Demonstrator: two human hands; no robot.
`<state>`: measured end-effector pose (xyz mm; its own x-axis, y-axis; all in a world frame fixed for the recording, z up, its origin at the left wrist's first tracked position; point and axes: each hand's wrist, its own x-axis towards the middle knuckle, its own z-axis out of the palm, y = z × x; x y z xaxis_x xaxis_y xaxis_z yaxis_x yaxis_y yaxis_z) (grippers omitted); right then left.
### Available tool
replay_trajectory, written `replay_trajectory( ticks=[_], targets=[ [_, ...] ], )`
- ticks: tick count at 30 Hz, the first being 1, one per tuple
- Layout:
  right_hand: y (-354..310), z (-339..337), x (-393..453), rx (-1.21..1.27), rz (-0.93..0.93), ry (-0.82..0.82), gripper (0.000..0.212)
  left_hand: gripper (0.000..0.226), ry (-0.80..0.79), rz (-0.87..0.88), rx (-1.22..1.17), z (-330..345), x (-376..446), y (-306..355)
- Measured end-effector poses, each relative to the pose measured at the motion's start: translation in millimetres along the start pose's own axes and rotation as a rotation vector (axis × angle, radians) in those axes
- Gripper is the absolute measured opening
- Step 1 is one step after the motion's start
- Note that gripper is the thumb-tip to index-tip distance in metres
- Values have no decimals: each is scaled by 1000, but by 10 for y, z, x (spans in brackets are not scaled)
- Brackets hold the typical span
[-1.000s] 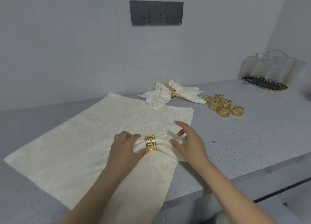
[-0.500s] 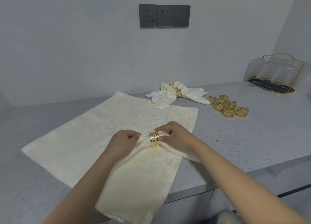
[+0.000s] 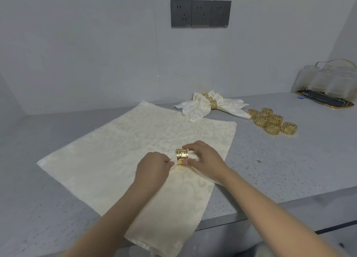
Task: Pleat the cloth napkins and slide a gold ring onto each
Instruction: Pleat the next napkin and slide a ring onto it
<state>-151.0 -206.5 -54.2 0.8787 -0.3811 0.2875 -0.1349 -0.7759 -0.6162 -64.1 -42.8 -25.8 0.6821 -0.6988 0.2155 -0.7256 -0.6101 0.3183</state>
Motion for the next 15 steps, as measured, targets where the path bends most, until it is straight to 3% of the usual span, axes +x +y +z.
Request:
replay_trajectory(
  ticks=[2,4,9,12,14,15],
  targets=[
    [0,96,8,4,29,75,43,34,52,43,206,38,-59,80],
    [-10,142,10,21,58,93,46,35,54,53,242,88,-100,125],
    [-5,135,-7,97,115,58,55,45,79,-11,156,133,-2,-1],
    [-17,39,-58,285,198,18,67,32,276,23,73,227,92,-84],
    [3,-38,-78,447,305,20,61,43,325,87,-108,303,182,-128],
    [17,-61,-74,488,329,31,55,57,262,136,-188,311,237,-135]
  ],
)
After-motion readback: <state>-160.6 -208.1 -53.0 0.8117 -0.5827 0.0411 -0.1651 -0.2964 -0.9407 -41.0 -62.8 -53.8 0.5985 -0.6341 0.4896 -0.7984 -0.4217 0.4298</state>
